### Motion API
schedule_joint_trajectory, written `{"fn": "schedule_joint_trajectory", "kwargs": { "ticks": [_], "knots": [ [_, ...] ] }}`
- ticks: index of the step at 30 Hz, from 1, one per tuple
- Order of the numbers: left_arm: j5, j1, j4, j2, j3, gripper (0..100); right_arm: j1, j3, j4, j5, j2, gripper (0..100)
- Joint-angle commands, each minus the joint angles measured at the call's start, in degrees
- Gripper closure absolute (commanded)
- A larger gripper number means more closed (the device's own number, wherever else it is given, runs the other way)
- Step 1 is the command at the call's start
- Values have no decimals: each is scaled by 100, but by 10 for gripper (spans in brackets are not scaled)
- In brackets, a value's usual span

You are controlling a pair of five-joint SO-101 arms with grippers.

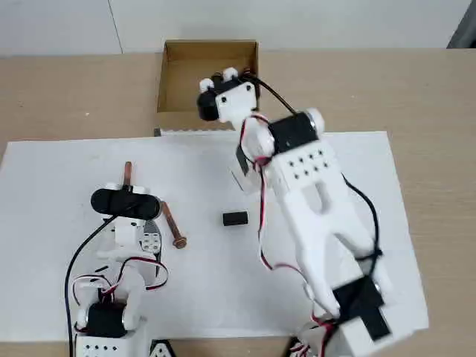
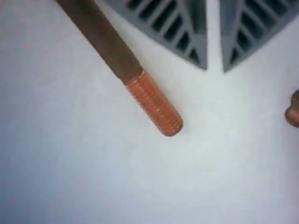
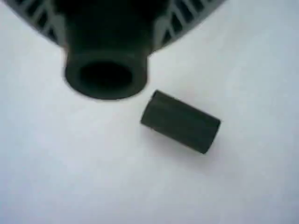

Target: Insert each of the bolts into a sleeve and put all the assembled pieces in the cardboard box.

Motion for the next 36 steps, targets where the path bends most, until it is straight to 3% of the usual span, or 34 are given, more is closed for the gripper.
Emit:
{"fn": "schedule_joint_trajectory", "kwargs": {
  "ticks": [1,7,20,25,36],
  "knots": [
    [0,-35,-141,-62,-31,994,145,440,66,-519,-998,993],
    [0,-35,9,-44,-286,994,1015,1749,66,-1152,-2132,995],
    [-255,-44,844,-35,-1358,994,2712,3490,13,-1134,-3688,995],
    [-396,-448,862,26,-1736,994,3081,3754,-66,-1125,-3952,995],
    [-484,-721,870,3130,-3987,994,3090,3754,-57,-1143,-4040,995]
  ]
}}
